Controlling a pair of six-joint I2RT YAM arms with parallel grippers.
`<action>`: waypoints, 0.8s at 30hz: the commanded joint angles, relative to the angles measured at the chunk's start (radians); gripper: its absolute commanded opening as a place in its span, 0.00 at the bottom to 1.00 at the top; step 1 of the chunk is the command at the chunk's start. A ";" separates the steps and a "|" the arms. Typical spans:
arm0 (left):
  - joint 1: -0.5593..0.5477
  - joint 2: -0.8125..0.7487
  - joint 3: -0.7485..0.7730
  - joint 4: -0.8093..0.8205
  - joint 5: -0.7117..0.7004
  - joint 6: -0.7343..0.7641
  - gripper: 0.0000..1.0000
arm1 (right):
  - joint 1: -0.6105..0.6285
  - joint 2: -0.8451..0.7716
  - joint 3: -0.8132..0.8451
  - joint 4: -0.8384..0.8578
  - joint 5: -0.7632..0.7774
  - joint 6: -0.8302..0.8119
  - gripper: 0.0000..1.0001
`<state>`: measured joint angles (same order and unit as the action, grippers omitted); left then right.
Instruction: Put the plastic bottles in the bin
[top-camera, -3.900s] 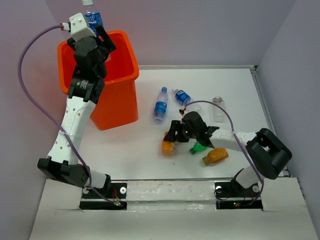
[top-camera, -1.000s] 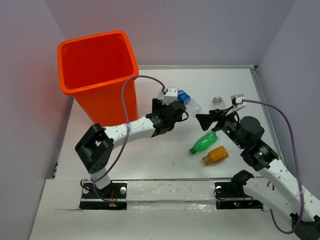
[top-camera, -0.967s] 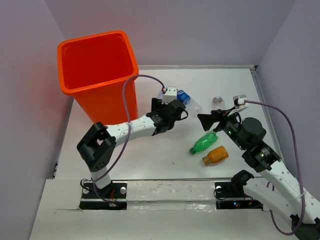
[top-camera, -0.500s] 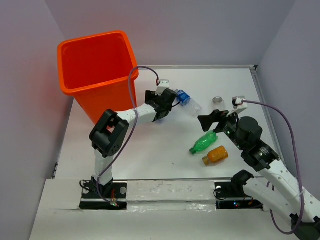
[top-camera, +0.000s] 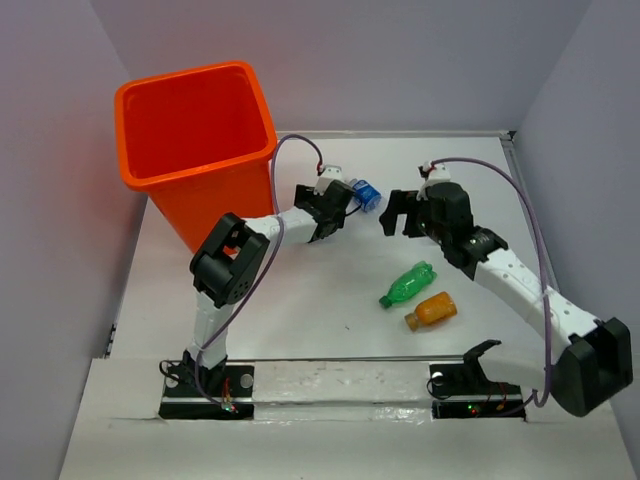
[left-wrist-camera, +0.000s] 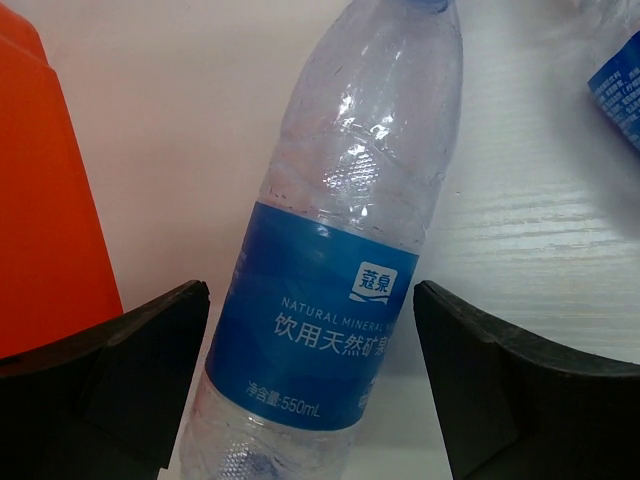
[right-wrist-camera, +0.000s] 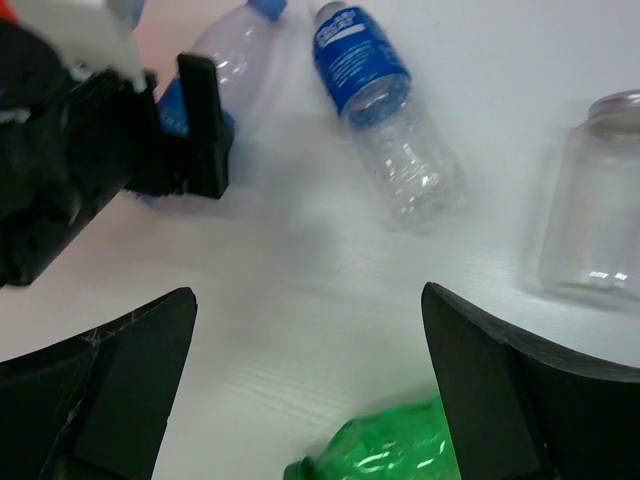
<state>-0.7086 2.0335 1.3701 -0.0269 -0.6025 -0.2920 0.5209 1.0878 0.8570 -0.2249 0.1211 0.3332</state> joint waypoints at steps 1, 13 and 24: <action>0.020 0.010 0.026 0.019 0.027 -0.001 0.96 | -0.145 0.160 0.154 0.012 -0.113 -0.094 0.99; 0.024 -0.139 -0.112 0.113 0.090 -0.033 0.59 | -0.203 0.719 0.557 -0.157 -0.362 -0.361 0.98; -0.060 -0.444 -0.246 0.199 0.127 -0.036 0.55 | -0.203 0.877 0.620 -0.185 -0.327 -0.361 0.96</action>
<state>-0.7250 1.7206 1.1294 0.0643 -0.4843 -0.3157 0.3099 1.9507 1.4357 -0.3935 -0.1970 -0.0158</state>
